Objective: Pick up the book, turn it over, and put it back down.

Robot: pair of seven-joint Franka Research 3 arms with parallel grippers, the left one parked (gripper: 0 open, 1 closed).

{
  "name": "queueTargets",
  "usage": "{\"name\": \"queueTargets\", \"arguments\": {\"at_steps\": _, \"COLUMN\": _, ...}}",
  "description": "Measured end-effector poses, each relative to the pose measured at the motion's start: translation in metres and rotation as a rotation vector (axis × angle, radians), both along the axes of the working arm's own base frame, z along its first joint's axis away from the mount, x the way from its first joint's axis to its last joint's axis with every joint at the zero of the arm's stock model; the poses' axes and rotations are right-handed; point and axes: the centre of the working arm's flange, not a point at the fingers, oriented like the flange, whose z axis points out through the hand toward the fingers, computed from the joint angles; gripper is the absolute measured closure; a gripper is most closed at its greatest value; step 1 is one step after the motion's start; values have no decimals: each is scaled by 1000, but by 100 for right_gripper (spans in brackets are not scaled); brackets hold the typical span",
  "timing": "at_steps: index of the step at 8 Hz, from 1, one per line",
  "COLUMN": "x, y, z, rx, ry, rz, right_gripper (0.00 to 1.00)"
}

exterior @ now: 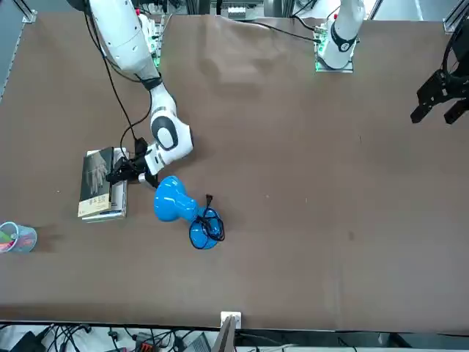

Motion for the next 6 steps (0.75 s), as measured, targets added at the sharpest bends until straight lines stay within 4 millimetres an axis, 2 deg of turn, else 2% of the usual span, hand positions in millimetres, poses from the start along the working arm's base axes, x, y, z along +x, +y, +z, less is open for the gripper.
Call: {"name": "queueTargets", "arguments": {"at_steps": 6, "x": -5, "y": 6, "z": -7, "rx": 12, "ry": -30, "rz": 5, "right_gripper": 92}}
